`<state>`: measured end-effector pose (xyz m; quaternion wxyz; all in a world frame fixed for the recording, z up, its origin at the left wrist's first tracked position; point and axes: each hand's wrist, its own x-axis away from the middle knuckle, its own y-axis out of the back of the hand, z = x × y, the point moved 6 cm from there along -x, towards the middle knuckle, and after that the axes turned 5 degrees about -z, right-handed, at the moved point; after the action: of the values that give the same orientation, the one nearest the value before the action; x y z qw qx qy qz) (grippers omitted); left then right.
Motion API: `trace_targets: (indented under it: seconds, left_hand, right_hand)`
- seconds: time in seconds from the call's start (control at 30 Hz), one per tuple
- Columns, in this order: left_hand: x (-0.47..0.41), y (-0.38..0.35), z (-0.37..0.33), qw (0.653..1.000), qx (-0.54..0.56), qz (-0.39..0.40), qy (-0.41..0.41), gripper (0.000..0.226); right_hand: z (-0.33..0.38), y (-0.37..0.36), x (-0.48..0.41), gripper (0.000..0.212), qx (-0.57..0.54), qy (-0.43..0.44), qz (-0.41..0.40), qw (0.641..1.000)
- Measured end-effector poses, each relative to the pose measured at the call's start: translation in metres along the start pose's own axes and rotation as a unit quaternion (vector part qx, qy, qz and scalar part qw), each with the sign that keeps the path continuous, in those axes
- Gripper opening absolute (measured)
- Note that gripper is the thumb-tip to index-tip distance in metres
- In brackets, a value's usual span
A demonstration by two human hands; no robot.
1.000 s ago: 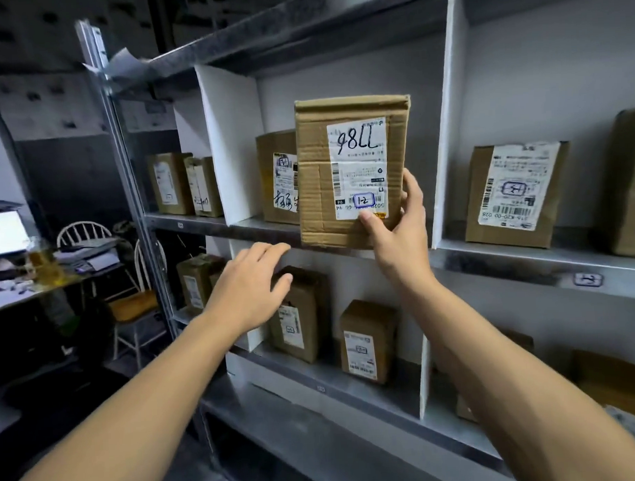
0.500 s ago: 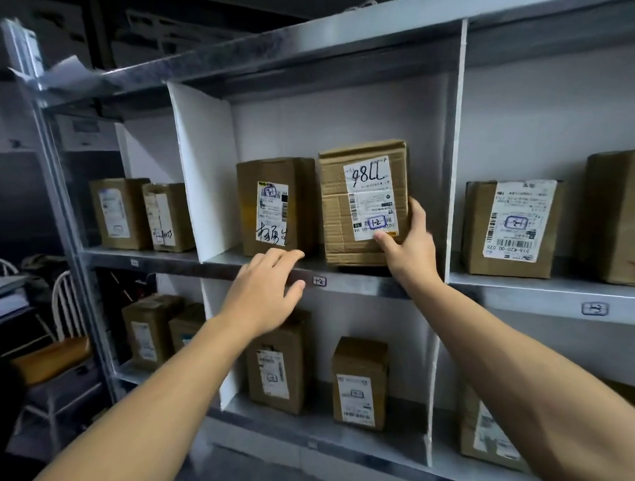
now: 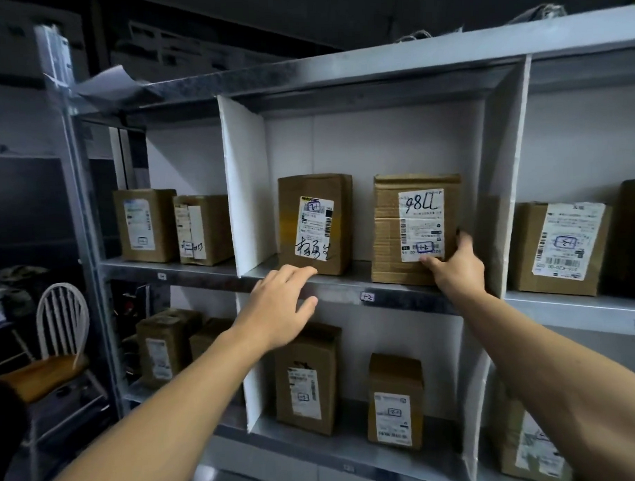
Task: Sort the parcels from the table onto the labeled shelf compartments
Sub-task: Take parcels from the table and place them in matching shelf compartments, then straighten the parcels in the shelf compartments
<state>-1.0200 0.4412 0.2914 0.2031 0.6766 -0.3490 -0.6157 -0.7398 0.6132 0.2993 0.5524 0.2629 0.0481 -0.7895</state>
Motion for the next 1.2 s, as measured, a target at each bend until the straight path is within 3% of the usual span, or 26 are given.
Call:
trace_targets:
  seconds: [0.4, 0.53, 0.67, 0.8, 1.03, 1.2]
  left_hand:
    - [0.015, 0.015, 0.058, 0.999, 0.019, 0.022, -0.017, 0.050]
    - [0.019, 0.019, 0.078, 1.000, 0.014, 0.014, -0.018, 0.049]
    - [0.030, 0.031, 0.106, 1.000, -0.006, -0.010, 0.010, 0.050]
    - [0.043, 0.056, 0.146, 0.998, -0.032, -0.046, 0.041, 0.049]
    - [0.056, 0.099, 0.230, 0.987, -0.110, -0.060, 0.097, 0.050]
    - [0.041, 0.118, 0.295, 0.982, -0.141, -0.072, 0.101, 0.049]
  right_hand:
    - [0.014, -0.012, 0.031, 0.080, 0.033, -0.006, -0.083, 0.996]
    - [0.047, -0.023, 0.067, 0.068, 0.055, 0.110, -0.132, 0.984]
    - [0.093, -0.077, 0.122, 0.058, 0.085, 0.279, -0.017, 0.956]
    - [0.129, -0.142, 0.177, 0.039, 0.195, 0.430, 0.058, 0.880]
    - [0.177, -0.238, 0.198, 0.044, 0.215, 0.440, 0.127, 0.863]
    - [0.219, -0.305, 0.197, 0.048, 0.180, 0.462, 0.133, 0.858]
